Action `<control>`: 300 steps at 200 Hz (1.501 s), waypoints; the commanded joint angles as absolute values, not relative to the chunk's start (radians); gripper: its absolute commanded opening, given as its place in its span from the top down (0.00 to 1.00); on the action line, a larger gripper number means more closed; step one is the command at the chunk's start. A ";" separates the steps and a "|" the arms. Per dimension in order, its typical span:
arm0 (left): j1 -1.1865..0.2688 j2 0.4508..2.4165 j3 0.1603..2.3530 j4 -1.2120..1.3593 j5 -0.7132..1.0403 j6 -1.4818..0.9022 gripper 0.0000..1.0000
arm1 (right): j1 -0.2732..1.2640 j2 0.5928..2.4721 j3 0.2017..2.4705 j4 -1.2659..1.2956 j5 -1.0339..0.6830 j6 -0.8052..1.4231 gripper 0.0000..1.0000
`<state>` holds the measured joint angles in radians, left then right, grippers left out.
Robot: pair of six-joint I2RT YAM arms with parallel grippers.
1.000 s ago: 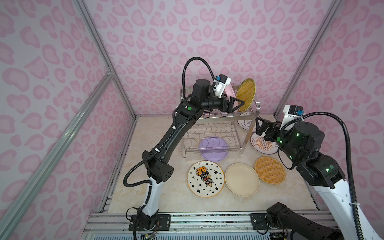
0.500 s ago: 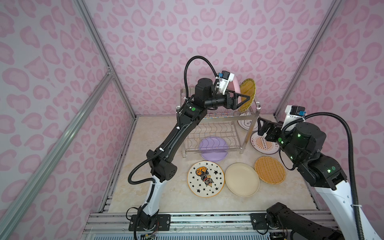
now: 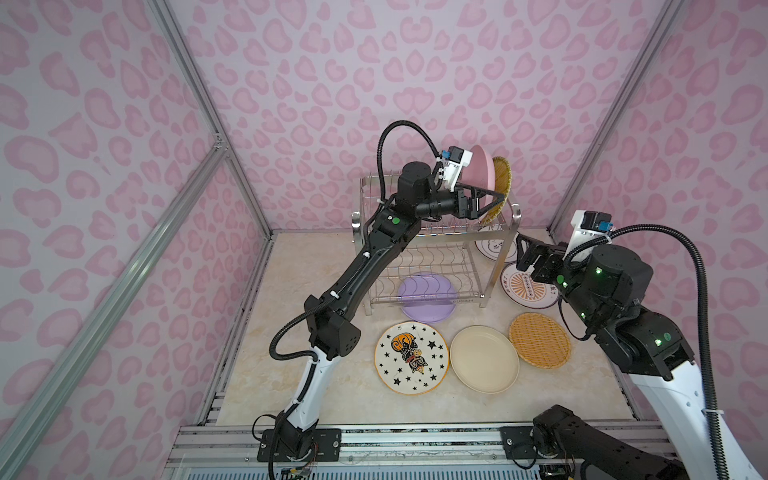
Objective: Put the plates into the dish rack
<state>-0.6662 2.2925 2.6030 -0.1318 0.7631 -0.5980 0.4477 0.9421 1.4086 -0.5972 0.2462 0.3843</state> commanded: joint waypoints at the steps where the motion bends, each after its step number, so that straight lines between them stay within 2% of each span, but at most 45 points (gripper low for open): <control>1: -0.666 2.282 2.605 -0.111 0.768 -0.587 0.03 | 0.444 0.954 1.427 -0.559 0.228 0.381 0.01; 41: -0.659 2.204 2.511 -0.115 0.731 -0.562 0.03 | 0.445 0.970 1.441 -0.551 0.204 0.390 0.01; 111: -0.630 2.179 2.511 -0.136 0.733 -0.583 0.03 | 0.444 0.947 1.431 -0.563 0.204 0.391 0.01; 145: -0.629 2.069 2.479 -0.214 0.691 -0.532 0.02 | 0.444 0.908 1.409 -0.589 0.198 0.400 0.01; 202: -0.655 1.540 1.881 -0.176 0.477 -0.416 0.02 | 0.443 0.775 1.237 -0.625 0.171 0.431 0.01; 235: -0.675 1.218 1.515 -0.171 0.328 -0.442 0.03 | 0.445 0.749 1.174 -0.647 0.088 0.440 0.01; 256: -0.675 1.034 1.306 -0.237 0.230 -0.478 0.03 | 0.445 0.734 1.141 -0.676 0.106 0.456 0.01; 300: -0.675 0.767 1.091 -0.478 0.067 -0.543 0.03 | 0.444 0.675 1.077 -0.718 0.200 0.482 0.01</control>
<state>-0.6758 0.8513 1.1622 -0.3405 0.2066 -0.4988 0.4442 0.7002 1.1076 -0.6952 0.1436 0.4599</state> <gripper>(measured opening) 0.971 0.990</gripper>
